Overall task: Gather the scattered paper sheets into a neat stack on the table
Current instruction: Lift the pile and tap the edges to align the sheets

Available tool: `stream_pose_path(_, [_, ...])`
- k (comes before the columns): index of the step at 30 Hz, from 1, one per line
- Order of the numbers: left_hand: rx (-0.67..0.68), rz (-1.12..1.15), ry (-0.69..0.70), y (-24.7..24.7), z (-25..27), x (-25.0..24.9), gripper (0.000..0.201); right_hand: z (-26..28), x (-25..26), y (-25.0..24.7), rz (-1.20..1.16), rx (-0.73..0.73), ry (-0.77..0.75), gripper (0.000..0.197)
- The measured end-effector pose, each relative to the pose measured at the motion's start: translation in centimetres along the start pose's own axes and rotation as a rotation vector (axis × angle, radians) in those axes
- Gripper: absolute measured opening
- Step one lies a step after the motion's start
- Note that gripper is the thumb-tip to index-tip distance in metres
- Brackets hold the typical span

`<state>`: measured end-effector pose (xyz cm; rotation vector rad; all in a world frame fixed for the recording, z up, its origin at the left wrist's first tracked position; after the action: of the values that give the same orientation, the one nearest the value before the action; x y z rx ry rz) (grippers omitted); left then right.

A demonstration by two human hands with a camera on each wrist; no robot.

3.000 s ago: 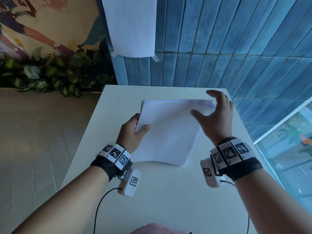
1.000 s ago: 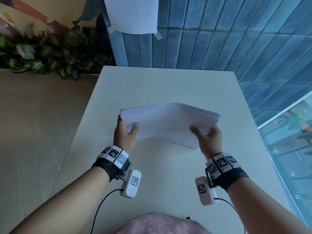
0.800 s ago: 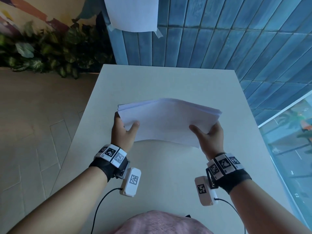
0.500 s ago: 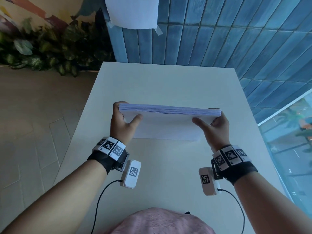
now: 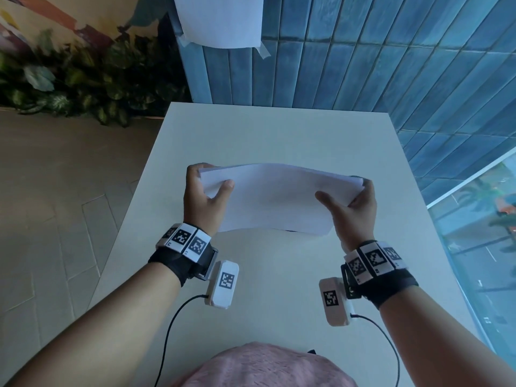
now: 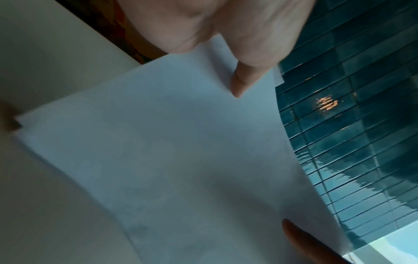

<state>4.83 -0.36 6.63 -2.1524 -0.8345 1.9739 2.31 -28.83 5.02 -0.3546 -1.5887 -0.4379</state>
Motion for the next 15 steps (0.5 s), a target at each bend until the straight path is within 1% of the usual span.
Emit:
stream_pose_path(1, [0.02,-0.003,-0.027,0.2,0.2,0.4,0.037,0.2,-0.5,-0.1,0.007,0.009,0.031,0.048])
stream_pose_path(2, [0.035,-0.007,-0.048,0.4,0.4,0.8,0.038,0.4,-0.9,0.0,0.015,0.021,0.049,0.046])
stream_pose_path(5, [0.043,-0.012,-0.069,0.7,0.6,1.1,0.041,0.5,-1.2,0.2,0.045,0.045,0.061,0.03])
stream_pose_path(8, [0.026,-0.005,-0.051,0.5,0.5,0.9,0.035,0.3,-1.2,0.2,0.052,0.054,0.038,0.026])
stream_pose_path(10, [0.04,-0.005,-0.058,0.5,0.5,1.5,0.038,0.3,-1.7,-0.1,0.069,0.068,0.054,0.021])
stream_pose_path(11, [0.06,-0.007,-0.078,0.8,0.6,2.2,0.042,0.5,-2.0,-0.1,0.088,0.085,0.07,0.022])
stream_pose_path(13, [0.108,-0.022,-0.128,1.4,0.8,3.6,0.05,0.6,-2.4,-0.1,0.149,0.11,0.096,0.037])
stream_pose_path(15, [0.137,-0.035,-0.163,1.8,0.9,4.6,0.046,0.3,-2.7,-0.1,0.189,0.126,0.105,0.033])
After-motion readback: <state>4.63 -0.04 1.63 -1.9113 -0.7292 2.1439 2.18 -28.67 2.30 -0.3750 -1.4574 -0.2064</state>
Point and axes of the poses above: each hand's wrist, its own z-axis away from the middle knuckle, its own y-axis out of the palm, x = y × z, the point moved 5 cm from there along -z, towards the middle knuckle, and after that the axes turned 12 degrees about -z, right-handed, at the moved point
